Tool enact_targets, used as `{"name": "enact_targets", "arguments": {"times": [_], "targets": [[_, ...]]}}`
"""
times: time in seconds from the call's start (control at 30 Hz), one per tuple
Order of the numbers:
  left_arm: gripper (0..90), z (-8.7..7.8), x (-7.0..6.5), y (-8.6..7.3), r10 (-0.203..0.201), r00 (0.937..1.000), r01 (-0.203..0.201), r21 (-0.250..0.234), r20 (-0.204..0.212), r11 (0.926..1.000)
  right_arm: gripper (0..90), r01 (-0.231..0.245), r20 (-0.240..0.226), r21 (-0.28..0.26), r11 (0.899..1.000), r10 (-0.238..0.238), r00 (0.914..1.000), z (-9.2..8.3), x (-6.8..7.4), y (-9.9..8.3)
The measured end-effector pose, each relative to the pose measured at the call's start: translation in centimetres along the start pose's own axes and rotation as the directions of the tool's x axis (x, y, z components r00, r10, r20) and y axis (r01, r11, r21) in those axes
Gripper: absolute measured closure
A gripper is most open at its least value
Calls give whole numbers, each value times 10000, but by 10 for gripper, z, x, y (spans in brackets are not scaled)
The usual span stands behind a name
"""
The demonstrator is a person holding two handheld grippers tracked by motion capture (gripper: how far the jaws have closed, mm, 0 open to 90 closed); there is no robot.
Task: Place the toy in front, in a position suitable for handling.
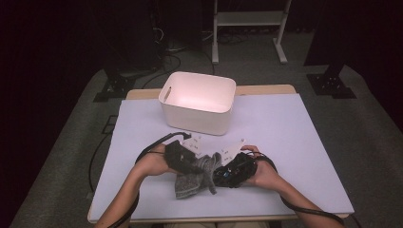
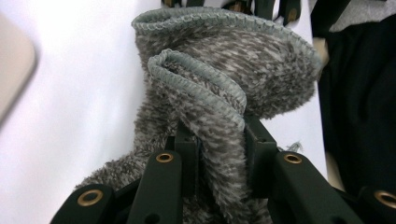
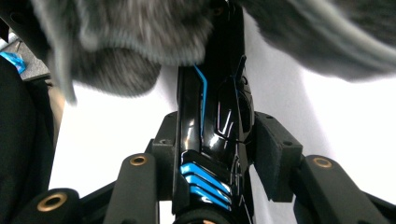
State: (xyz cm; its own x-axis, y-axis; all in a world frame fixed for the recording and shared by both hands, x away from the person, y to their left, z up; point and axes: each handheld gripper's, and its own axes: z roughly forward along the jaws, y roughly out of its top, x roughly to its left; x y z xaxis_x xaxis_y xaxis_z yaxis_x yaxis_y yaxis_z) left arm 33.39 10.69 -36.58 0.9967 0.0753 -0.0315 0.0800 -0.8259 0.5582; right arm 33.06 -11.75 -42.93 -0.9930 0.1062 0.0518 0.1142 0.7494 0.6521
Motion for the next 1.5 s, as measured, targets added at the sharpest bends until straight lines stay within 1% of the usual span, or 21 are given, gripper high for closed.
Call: {"name": "enact_targets", "arguments": {"times": [0.1, 0.13, 0.2, 0.27, 0.33, 0.4, 0.5, 0.63, 0.67, 0.7, 0.77, 0.83, 0.87, 0.9, 0.93, 1.03, 1.2, 1.23, 1.27, 1.3, 1.5], "targets": [[719, -3, 0, -12, -161, 9998, 161, 5, -103, 9999, 555, -9, 35, 18, 10000, 9, 10000, -2, 0, -2], [718, -5, 0, -17, -288, 9994, 289, 25, -176, 9996, 555, -22, 33, 18, 10000, 22, 10000, -3, 0, -3], [718, -9, 1, -24, -442, 9987, 442, -31, -234, 9990, 554, -141, -36, -15, 9999, 141, 9999, -5, -2, -6], [718, -10, 1, -27, -559, 9982, 555, -185, -210, 9983, 552, -202, -77, -50, 9998, 202, 9998, -5, -2, -7], [718, -10, 0, -26, -484, 9987, 480, -204, -174, 9986, 543, -373, -117, -70, 9993, 372, 9992, -5, -3, -7], [718, -8, 0, -24, -438, 9989, 435, -218, -139, 9988, 479, -467, -1, -185, 9987, 467, 9989, -7, -3, -8], [716, -5, -1, -18, -293, 9996, 292, -270, -54, 9992, 466, -613, -19, -352, 9975, 613, 9981, -14, -2, -12], [716, 3, -3, -3, 54, 9999, -52, -231, 92, 9997, 466, -715, 225, -444, 9964, 726, 9971, -22, 3, -21], [716, 6, -4, 2, 215, 9997, -212, -162, 149, 9996, 470, -726, 292, -463, 9963, 740, 9968, -23, 3, -24], [714, 8, -5, 6, 324, 9993, -322, -93, 167, 9994, 480, -740, 364, -479, 9961, 758, 9965, -24, 4, -27], [713, 11, -6, 13, 463, 9988, -464, 31, 165, 9989, 521, -886, 281, -538, 9946, 902, 9955, -24, 4, -29], [713, 13, -6, 21, 648, 9978, -650, 115, 171, 9978, 525, -938, 244, -397, 9948, 948, 9952, -21, 4, -30], [713, 14, -7, 25, 733, 9971, -735, 133, 205, 9972, 527, -866, 252, -408, 9954, 877, 9958, -18, 5, -30], [713, 15, -8, 29, 847, 9960, -851, 142, 271, 9963, 530, -872, 249, -387, 9954, 882, 9958, -16, 6, -30], [713, 17, -9, 33, 936, 9950, -940, 101, 355, 9955, 567, -782, 359, -378, 9962, 795, 9962, -15, 7, -29], [713, 24, -11, 46, 1317, 9901, -1329, 210, 486, 9909, 565, -629, 500, -312, 9975, 644, 9967, -13, 8, -26], [713, 41, -14, 69, 1689, 9820, -1706, 133, 843, 9853, 564, -664, 537, -413, 9969, 685, 9962, -12, 10, -26], [713, 44, -13, 72, 1825, 9793, -1854, 268, 874, 9823, 564, -632, 573, -386, 9973, 653, 9962, -12, 10, -26], [713, 48, -14, 75, 1868, 9784, -1914, 461, 889, 9804, 565, -557, 597, -410, 9976, 581, 9965, -12, 10, -27], [710, 50, -13, 76, 1867, 9783, -1918, 523, 897, 9800, 566, -580, 616, -409, 9975, 605, 9963, -13, 10, -27], [711, 41, -10, 66, 1586, 9848, -1621, 454, 710, 9857, 574, -663, 538, -384, 9971, 684, 9962, -16, 8, -30]]}}
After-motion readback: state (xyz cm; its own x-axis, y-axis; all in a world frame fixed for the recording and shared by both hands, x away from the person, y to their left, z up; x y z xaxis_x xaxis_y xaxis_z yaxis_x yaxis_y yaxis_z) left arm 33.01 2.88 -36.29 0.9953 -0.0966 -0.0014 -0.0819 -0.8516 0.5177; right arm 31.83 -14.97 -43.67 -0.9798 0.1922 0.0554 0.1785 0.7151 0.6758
